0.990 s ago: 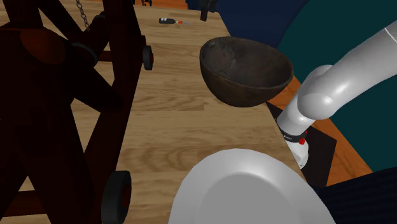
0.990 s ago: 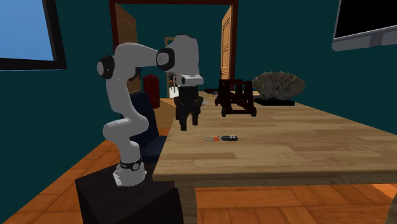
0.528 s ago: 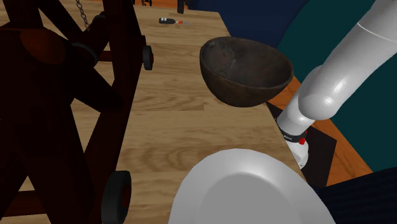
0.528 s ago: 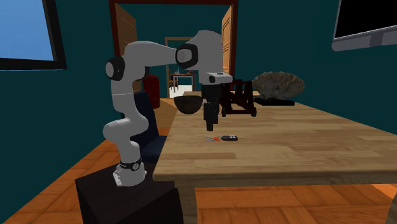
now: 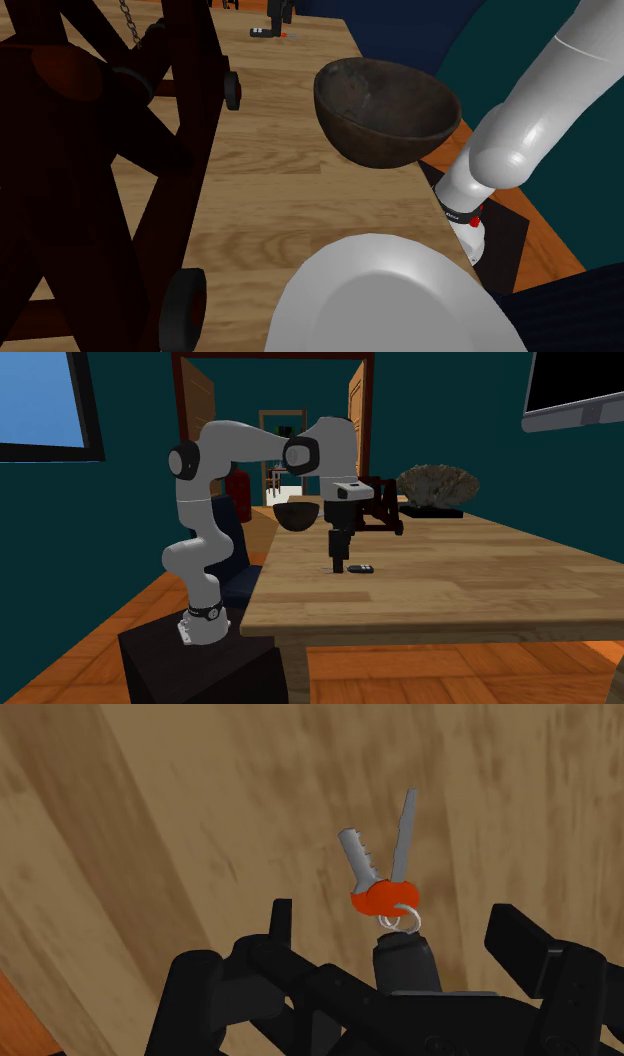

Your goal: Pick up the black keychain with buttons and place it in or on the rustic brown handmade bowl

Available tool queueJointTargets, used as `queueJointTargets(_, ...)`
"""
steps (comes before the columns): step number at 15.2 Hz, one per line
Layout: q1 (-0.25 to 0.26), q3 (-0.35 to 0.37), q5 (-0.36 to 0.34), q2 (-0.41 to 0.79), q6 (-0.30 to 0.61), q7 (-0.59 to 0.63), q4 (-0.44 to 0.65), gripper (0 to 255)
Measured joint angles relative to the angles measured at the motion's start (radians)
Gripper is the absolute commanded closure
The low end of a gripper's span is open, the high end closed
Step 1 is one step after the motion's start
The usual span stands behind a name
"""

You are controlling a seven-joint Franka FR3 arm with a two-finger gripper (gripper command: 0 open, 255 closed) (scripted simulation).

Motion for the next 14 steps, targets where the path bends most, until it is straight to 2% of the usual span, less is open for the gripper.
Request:
queueJointTargets(7,0.000,0.000,0.000,-0.003,0.013,0.000,-0.015,0)
queueJointTargets(8,0.000,0.000,0.000,-0.003,0.013,0.000,-0.015,255)
queueJointTargets(14,0.000,0.000,0.001,-0.004,0.013,0.000,-0.015,255)
